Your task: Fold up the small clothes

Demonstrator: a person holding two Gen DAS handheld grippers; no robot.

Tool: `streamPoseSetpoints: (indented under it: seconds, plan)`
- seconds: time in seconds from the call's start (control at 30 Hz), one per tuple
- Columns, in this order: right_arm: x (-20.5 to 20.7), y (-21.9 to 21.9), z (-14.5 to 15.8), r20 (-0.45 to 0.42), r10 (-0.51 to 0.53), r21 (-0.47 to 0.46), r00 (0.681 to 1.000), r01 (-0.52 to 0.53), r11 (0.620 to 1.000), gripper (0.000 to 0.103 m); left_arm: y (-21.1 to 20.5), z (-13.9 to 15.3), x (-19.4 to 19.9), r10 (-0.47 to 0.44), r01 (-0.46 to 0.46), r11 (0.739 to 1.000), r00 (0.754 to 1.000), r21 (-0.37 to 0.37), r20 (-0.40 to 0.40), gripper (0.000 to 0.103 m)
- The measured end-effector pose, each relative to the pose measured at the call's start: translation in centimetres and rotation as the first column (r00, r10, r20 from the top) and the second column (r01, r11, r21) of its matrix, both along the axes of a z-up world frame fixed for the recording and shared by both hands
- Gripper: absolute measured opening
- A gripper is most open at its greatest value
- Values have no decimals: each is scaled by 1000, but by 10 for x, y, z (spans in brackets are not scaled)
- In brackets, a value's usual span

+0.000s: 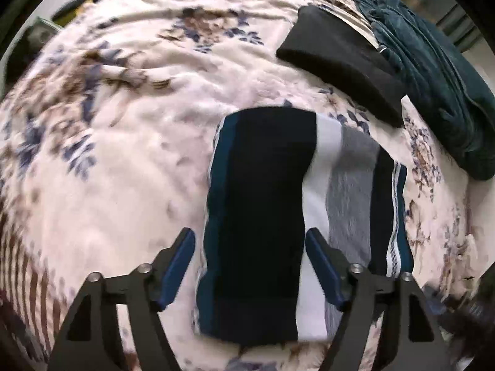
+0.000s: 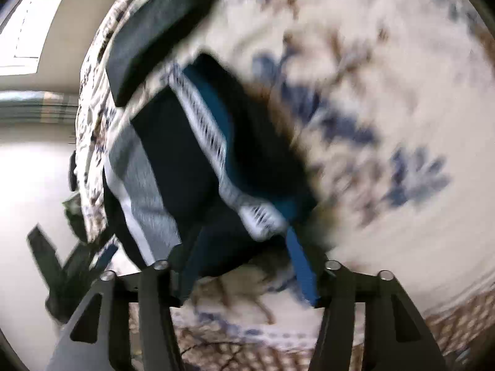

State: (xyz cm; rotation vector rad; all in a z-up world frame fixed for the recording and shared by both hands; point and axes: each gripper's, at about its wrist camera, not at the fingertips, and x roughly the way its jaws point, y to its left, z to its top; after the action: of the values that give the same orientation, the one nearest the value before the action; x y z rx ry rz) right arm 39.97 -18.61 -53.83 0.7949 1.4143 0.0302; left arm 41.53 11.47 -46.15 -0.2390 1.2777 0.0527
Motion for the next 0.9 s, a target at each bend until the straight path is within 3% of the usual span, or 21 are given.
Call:
streamPoseSetpoints:
  seconds: [0.1, 0.13, 0.2, 0.23, 0.27, 0.3, 0.33, 0.37, 0.47, 0.6, 0.7, 0.8, 0.83, 0.87, 0.9]
  plan:
    - [28, -17, 12, 51, 35, -75, 998, -31, 997, 65, -4, -1, -18, 50, -50, 999, 999, -13, -13, 73]
    - [37, -36, 11, 63, 55, -94, 997, -49, 994, 65, -3, -5, -24, 63, -64, 998, 998, -18, -22, 77]
    - [64, -33, -5, 45, 127, -98, 991, -122, 988, 65, -5, -9, -27, 77, -78, 997, 996, -16, -44, 90]
    - [71, -28, -17, 25, 151, -90, 988, -148, 985, 64, -5, -11, -28, 88, -89, 996, 995, -7, -53, 90]
    - [79, -23, -30, -16, 190, -62, 982, -191, 980, 58, -4, -13, -29, 96, -97, 995, 994, -9, -55, 90]
    - [83, -16, -43, -38, 213, -11, 976, -214, 977, 9, -2, -15, -30, 106, -106, 994, 993, -4, -54, 90]
    - [85, -12, -52, -59, 220, 53, 974, -217, 975, 9, 1, -14, -31, 116, -116, 993, 992, 6, -55, 90]
    - [86, -11, -54, -67, 212, 55, 975, -209, 976, 9, 5, -14, -33, 119, -120, 993, 992, -5, -51, 90]
    - [89, -33, -38, -15, 165, -28, 986, -165, 986, 8, 14, -11, -32, 130, -131, 991, 991, -13, -39, 90]
    - [91, -51, -44, -60, 143, -69, 988, -147, 987, 8, 22, -13, -22, 136, -137, 990, 990, -43, -35, 90]
    - [94, -43, -50, -66, 173, -63, 983, -177, 982, 10, 27, -13, -14, 132, -133, 987, 991, -85, -16, 90]
    - [86, -49, -48, -59, 177, -1, 982, -177, 984, 24, 33, -16, -7, 118, -116, 981, 993, -158, 5, 95]
    - [81, -51, -47, -39, 165, 33, 986, -164, 986, 34, 35, -19, -4, 112, -110, 977, 994, -182, 2, 100]
    - [73, -56, -47, -32, 153, 61, 988, -151, 987, 53, 37, -24, 0, 108, -107, 972, 994, -208, -8, 100]
    - [65, -61, -48, -34, 146, 78, 989, -143, 987, 66, 39, -30, 3, 107, -107, 963, 994, -246, -16, 100]
